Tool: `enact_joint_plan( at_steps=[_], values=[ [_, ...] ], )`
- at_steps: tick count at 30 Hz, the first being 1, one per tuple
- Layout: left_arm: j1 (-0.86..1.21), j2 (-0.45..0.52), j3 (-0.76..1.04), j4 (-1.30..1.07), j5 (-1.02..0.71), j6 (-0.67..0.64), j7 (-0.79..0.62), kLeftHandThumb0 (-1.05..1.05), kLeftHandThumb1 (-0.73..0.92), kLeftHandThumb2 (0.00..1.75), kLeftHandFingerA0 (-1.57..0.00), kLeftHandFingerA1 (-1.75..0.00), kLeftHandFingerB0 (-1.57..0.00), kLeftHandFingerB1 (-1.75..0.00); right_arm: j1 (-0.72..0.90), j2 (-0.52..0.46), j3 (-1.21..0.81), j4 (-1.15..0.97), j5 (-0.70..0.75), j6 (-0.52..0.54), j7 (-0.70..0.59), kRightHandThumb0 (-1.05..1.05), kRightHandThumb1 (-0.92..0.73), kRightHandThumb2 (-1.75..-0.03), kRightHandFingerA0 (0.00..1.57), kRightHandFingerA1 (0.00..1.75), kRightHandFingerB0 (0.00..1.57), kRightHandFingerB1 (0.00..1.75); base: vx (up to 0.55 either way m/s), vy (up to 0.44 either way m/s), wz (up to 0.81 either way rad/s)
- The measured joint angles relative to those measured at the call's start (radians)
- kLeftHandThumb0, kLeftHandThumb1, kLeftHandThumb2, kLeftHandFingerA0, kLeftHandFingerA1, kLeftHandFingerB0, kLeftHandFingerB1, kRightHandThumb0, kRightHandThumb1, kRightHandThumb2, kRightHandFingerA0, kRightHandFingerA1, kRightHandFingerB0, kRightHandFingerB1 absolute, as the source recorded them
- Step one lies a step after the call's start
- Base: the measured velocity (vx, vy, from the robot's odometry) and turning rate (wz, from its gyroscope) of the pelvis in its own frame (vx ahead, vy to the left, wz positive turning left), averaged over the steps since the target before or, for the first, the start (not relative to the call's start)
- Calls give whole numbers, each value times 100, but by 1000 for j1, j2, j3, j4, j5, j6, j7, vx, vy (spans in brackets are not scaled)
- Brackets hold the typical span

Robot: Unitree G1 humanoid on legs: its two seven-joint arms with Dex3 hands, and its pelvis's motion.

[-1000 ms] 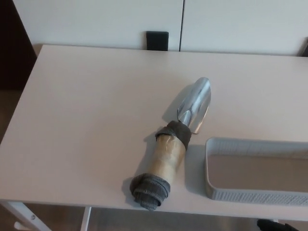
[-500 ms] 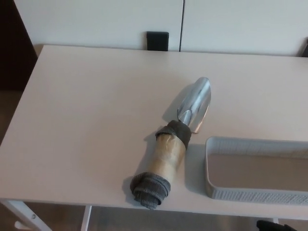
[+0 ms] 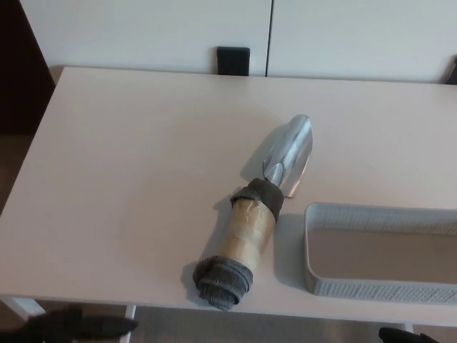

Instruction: The robot walks towards a desk on which a shovel is kept on the left hand side and a container is kept on the right hand side. The robot picks up the shovel using its left hand and places it in the container.

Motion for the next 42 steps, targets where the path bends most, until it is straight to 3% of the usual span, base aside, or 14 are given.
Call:
enact_joint_plan(
  at_steps=[1, 2, 4, 5, 11, 12, 17, 18, 29, 31, 32, 35, 37, 42],
  values=[
    [-35, 5, -3, -15, 0, 0, 10, -42, 57, 58, -29, -41, -26, -33, 0, 0, 0, 0, 0, 0, 0, -44, -41, -70, 52, 59, 39, 53, 0, 0, 0],
    [-85, 4, -15, -33, 5, 1, 21, -25, 41, 94, -12, -54, -10, -52, -1, 0, 0, 0, 0, 0, 0, -44, -41, -70, 51, 59, 39, 53, 0, 0, 0],
    [-148, -11, -43, -57, 19, 7, 31, -29, 45, 95, -3, -52, 0, -47, -1, 0, 0, 1, 0, 0, 0, -43, -42, -70, 52, 60, 39, 53, 0, 0, 0],
    [-209, -31, -78, -74, 37, 17, 39, -45, 55, 59, -7, -28, -15, -28, -1, 0, 1, 2, 0, 0, 0, -43, -42, -71, 52, 61, 39, 53, 0, 0, 0],
    [-406, -142, -224, -89, 126, 50, 55, -52, 54, 56, 0, -28, -10, -26, -5, 0, 2, 1, 0, 0, 0, -39, -50, -54, 56, 52, 41, 44, 0, 0, 0],
    [-436, -165, -249, -86, 143, 53, 58, -58, 39, 74, 0, -21, -5, -28, -6, 0, 2, 1, -1, 0, 0, -45, -41, -71, 53, 59, 38, 52, 0, 0, 0],
    [-554, -265, -353, -55, 224, 75, 71, -56, 37, 71, 0, -20, -8, -23, -7, 0, 5, 1, -1, 0, 0, -39, -51, -54, 59, 50, 44, 43, 0, 0, 0],
    [-567, -276, -365, -50, 234, 78, 73, -56, 37, 71, 0, -17, -8, -22, -7, 0, 6, 1, -1, 0, 0, -45, -41, -71, 53, 58, 40, 52, 0, 0, 0],
    [-719, -456, -561, 60, 415, 135, 124, -61, 40, 73, 0, -11, -9, -25, -15, 0, 18, -2, -3, 0, -1, -44, -41, -71, 53, 58, 40, 51, 0, 0, 0],
    [-739, -480, -590, 81, 449, 148, 135, -56, 37, 74, 0, -19, -10, -28, -16, 0, 20, -2, -4, 0, -1, -37, -51, -54, 59, 50, 44, 43, 0, 0, 0],
    [-750, -496, -608, 96, 469, 154, 142, -55, 47, 54, 0, -26, -10, -26, -16, 0, 21, -2, -4, 0, -1, -40, -51, -54, 59, 50, 45, 43, 0, 0, 0],
    [-775, -526, -645, 129, 513, 171, 158, -51, 47, 54, 0, -26, -10, -26, -17, 0, 24, -4, -4, 0, -1, -43, -42, -71, 52, 57, 40, 51, 0, 0, 0],
    [-792, -546, -672, 156, 545, 185, 172, -52, 36, 72, 0, -20, -9, -30, -18, 0, 26, -4, -4, 0, -1, -36, -51, -54, 58, 51, 44, 43, 0, 0, 0],
    [-838, -594, -737, 236, 634, 225, 210, -50, 47, 54, 0, -26, -10, -26, -18, 0, 31, -5, -4, 0, -1, -42, -42, -70, 50, 56, 38, 50, 0, 0, 0]
  ],
)
